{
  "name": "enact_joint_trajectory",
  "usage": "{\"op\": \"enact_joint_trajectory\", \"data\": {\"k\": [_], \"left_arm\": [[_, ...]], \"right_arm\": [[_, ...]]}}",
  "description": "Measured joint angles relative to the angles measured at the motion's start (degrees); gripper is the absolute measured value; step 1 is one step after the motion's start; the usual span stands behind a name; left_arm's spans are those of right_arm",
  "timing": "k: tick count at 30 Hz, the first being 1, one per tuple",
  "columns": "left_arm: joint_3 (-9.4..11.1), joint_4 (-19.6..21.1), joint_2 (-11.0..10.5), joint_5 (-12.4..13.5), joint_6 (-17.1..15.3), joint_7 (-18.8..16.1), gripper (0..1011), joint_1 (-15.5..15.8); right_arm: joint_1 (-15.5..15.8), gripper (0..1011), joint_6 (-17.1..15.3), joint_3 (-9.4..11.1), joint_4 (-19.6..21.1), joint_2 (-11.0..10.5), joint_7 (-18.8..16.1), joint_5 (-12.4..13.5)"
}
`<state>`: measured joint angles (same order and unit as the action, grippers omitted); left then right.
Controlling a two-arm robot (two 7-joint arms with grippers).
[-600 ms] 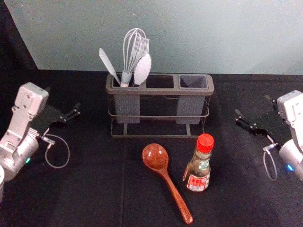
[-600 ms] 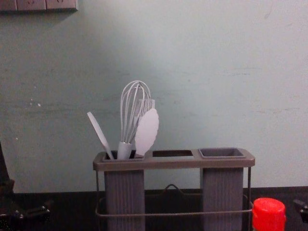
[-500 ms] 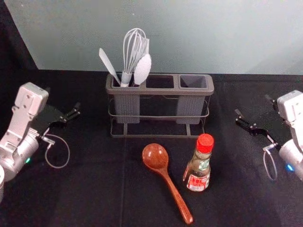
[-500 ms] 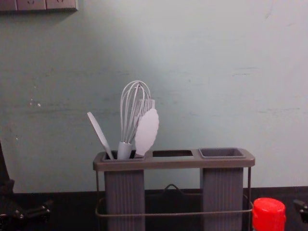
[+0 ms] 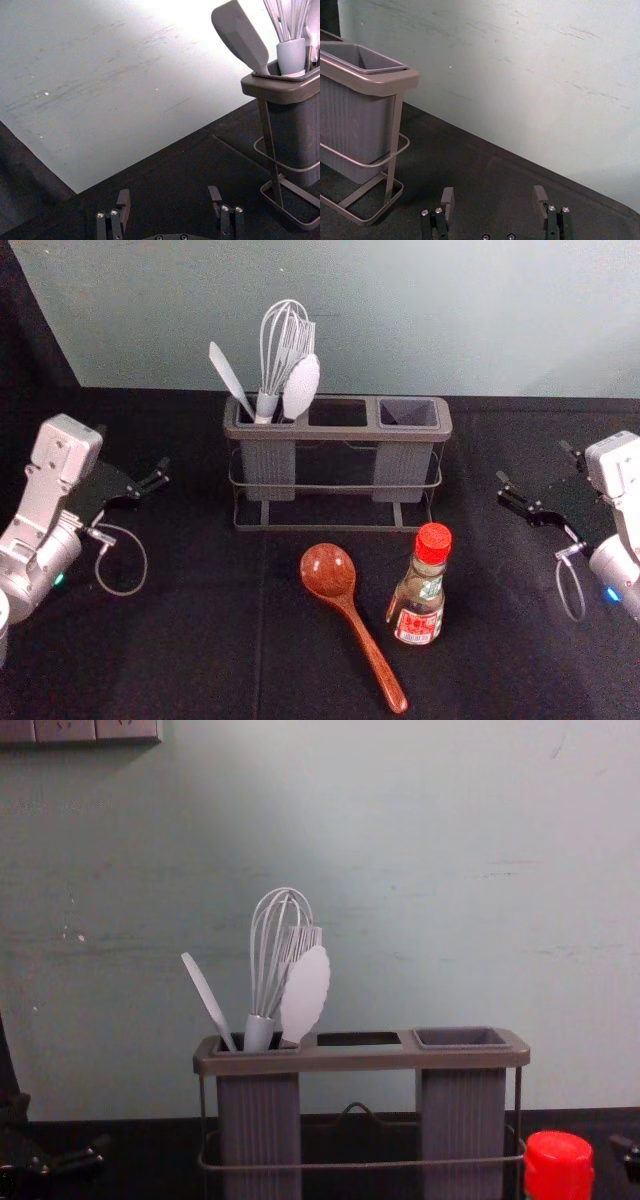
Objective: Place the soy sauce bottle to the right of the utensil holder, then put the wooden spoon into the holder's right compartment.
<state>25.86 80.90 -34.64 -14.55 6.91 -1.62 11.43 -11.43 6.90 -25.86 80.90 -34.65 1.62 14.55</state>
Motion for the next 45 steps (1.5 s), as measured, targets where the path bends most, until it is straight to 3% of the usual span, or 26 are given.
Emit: {"op": "enact_joint_trajectory", "data": {"k": [35, 45], "left_arm": [[0.00, 0.00, 0.00, 0.00, 0.00, 0.00, 1011, 0.00], [0.00, 0.00, 0.00, 0.00, 0.00, 0.00, 1011, 0.00]], "right_arm": [[0.00, 1003, 0.00, 0.00, 0.00, 0.00, 0.00, 0.00], [3.74, 1003, 0.24, 2.35, 3.35, -0.98, -0.07, -0.73]]}}
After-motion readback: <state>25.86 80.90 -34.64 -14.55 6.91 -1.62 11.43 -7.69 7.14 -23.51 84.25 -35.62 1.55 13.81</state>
